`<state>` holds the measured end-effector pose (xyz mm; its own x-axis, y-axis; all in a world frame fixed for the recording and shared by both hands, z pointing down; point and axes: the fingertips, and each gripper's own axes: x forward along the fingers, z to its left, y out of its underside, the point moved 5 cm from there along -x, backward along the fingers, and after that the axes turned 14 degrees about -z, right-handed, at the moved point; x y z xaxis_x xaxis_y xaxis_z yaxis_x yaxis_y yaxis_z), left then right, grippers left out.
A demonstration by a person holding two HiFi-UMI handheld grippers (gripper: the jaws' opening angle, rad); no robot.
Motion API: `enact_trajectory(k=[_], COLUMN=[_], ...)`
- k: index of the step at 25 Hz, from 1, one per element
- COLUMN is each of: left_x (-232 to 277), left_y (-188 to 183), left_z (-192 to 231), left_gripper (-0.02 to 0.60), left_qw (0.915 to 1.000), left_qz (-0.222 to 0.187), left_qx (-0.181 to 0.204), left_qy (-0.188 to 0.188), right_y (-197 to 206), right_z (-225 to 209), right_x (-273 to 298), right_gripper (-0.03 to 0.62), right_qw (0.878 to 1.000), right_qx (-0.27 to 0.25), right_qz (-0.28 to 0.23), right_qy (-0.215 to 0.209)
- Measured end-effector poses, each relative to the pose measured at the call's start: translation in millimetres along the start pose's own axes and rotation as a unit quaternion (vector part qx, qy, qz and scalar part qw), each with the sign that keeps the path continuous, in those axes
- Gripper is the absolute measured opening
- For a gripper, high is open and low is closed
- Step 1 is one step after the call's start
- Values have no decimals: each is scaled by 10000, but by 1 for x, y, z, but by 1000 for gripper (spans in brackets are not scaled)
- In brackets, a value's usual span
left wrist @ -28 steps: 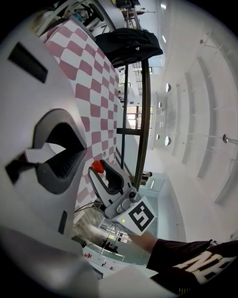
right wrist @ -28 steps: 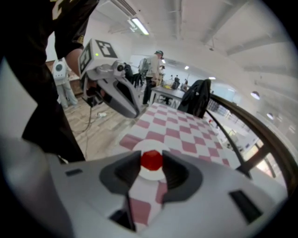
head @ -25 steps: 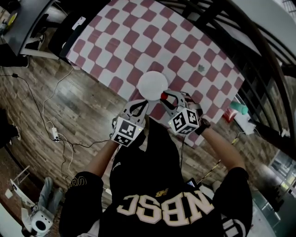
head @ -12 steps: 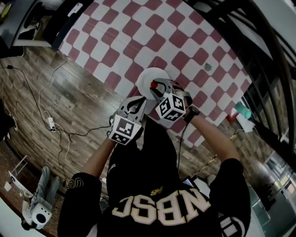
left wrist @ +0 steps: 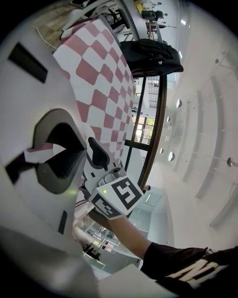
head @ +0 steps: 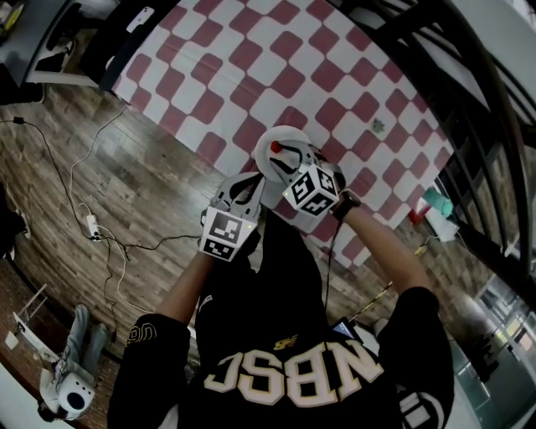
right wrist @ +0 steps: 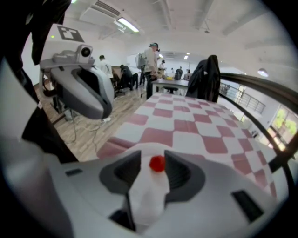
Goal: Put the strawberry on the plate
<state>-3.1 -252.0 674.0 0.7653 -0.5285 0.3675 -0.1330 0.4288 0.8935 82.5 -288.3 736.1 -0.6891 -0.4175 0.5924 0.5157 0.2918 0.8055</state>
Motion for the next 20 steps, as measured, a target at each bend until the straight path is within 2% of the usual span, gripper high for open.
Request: enact_trajectory(k=[4, 7, 13, 16, 20], left_x=[-8, -19, -36, -47, -55], left_y=[-14, -32, -94, -126, -182], left_z=[8, 11, 5, 3, 5], left_gripper=[8, 8, 8, 8, 8], left_qw=[9997, 9991, 9932, 9887, 9783], left_qz=[-225, -404, -1090, -1421, -1967], left_qx=[-5, 54, 408, 475, 656], left_qy=[-108, -114, -32, -1, 14], right_y=[-16, -37, -88, -120, -160], right_z=[-3, -1, 13, 23, 14], right_x=[-15, -30, -73, -99, -138], right_gripper=[147, 147, 146, 146, 117], right_qw=[9996, 9976, 9836, 9671, 9281], right_qx=[-24, 103, 571, 960, 1367], right_qz=[-1, -191, -826, -1289, -2088], right_qy=[277, 664, 1500, 1973, 2762])
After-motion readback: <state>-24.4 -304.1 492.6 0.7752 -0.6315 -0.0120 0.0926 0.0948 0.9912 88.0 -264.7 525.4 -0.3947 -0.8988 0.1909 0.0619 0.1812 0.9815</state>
